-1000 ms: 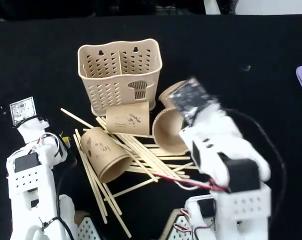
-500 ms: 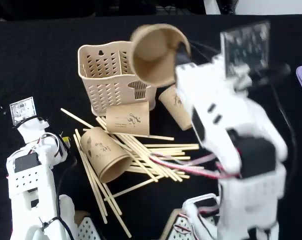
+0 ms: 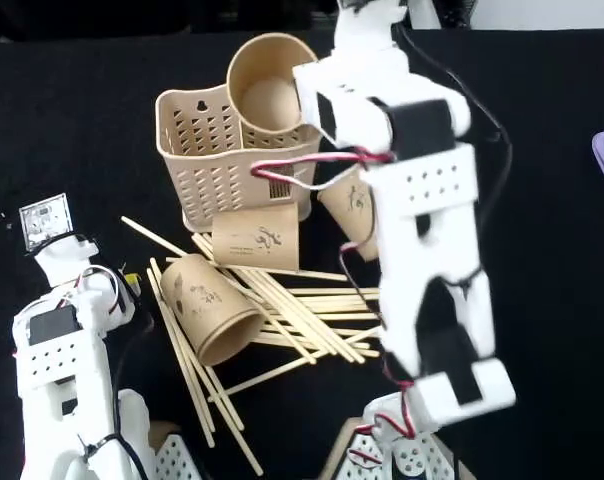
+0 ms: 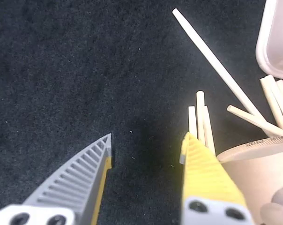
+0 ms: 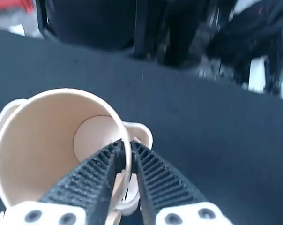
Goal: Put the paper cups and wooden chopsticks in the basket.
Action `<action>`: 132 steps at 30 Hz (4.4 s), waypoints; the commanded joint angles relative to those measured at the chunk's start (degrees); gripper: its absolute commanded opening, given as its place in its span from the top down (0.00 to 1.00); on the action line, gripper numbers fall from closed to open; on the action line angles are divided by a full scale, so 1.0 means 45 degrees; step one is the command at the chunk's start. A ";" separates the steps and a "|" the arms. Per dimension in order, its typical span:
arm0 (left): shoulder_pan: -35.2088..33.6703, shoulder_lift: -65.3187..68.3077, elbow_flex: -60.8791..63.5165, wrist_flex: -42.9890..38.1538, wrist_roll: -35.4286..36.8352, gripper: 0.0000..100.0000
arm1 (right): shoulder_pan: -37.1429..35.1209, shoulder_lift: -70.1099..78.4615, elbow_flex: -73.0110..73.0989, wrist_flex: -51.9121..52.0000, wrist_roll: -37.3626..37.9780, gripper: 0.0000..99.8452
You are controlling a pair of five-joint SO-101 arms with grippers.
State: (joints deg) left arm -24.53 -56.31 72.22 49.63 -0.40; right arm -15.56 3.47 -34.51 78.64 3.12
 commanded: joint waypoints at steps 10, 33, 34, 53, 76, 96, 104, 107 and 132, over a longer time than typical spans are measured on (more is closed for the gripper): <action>-0.0147 -0.0234 -0.0127 -0.0156 0.0156 0.76 | 0.0156 0.1299 -0.4640 0.2852 -0.0020 0.70; -0.0147 -0.0234 -0.0127 -0.0176 0.0156 0.76 | 0.3380 0.6632 -0.3643 0.1582 -0.2755 0.68; -0.0147 -0.0234 -0.0127 -0.0176 0.0156 0.76 | 0.3223 0.6808 -0.3800 0.1602 -0.2852 0.67; -0.0147 -0.0234 -0.0107 -0.0137 0.0156 0.76 | 0.3516 0.9446 -0.4230 0.4943 -0.1856 0.72; -0.0166 -0.0234 -0.0107 -0.0195 0.0156 0.76 | 0.6408 -0.0088 0.4737 0.3966 0.2344 0.99; -0.0166 -0.0234 -0.0107 -0.0156 0.0156 0.76 | 0.4943 -0.9426 0.6593 0.2012 0.1875 0.99; -0.0166 -0.0234 -0.0107 -0.0156 0.0156 0.76 | 0.1563 -0.7453 0.1651 0.1817 -0.0938 0.99; -0.0166 -0.0234 -0.0107 -0.0156 0.0156 0.76 | 0.0313 -0.5968 0.0850 0.1348 -0.1348 0.99; -0.0166 -0.0234 0.0010 -0.0215 0.0137 0.76 | 0.0469 0.1026 -0.2764 0.0625 -0.1426 0.99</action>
State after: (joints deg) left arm -24.88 -56.31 73.10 49.45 -0.13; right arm -14.51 8.31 -44.18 83.38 -3.03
